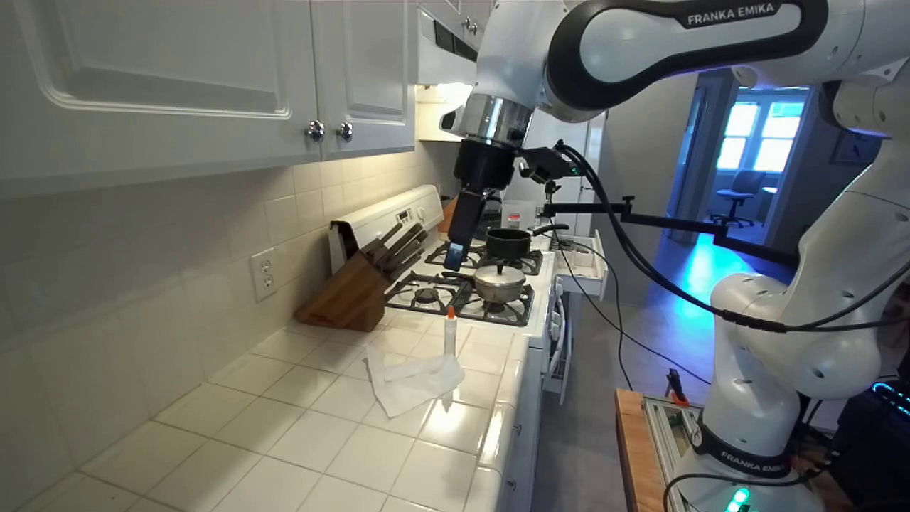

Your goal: Open the right upper cabinet door.

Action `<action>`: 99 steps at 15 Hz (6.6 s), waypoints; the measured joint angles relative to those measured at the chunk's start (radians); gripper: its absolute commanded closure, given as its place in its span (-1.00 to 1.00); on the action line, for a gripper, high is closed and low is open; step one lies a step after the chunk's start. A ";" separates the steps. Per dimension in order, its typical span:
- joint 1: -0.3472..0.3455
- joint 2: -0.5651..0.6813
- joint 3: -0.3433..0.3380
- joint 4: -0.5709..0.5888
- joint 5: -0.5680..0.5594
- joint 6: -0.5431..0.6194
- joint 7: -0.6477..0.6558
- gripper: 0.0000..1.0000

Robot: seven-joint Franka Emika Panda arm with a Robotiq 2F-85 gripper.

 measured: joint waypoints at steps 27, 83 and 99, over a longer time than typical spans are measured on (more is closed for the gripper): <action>-0.081 0.268 0.014 0.557 -0.255 -0.102 0.018 -1.00; -0.081 0.277 -0.012 0.598 -0.303 -0.222 -0.064 0.81; -0.066 0.085 -0.037 0.324 -0.303 -0.023 -0.104 -1.00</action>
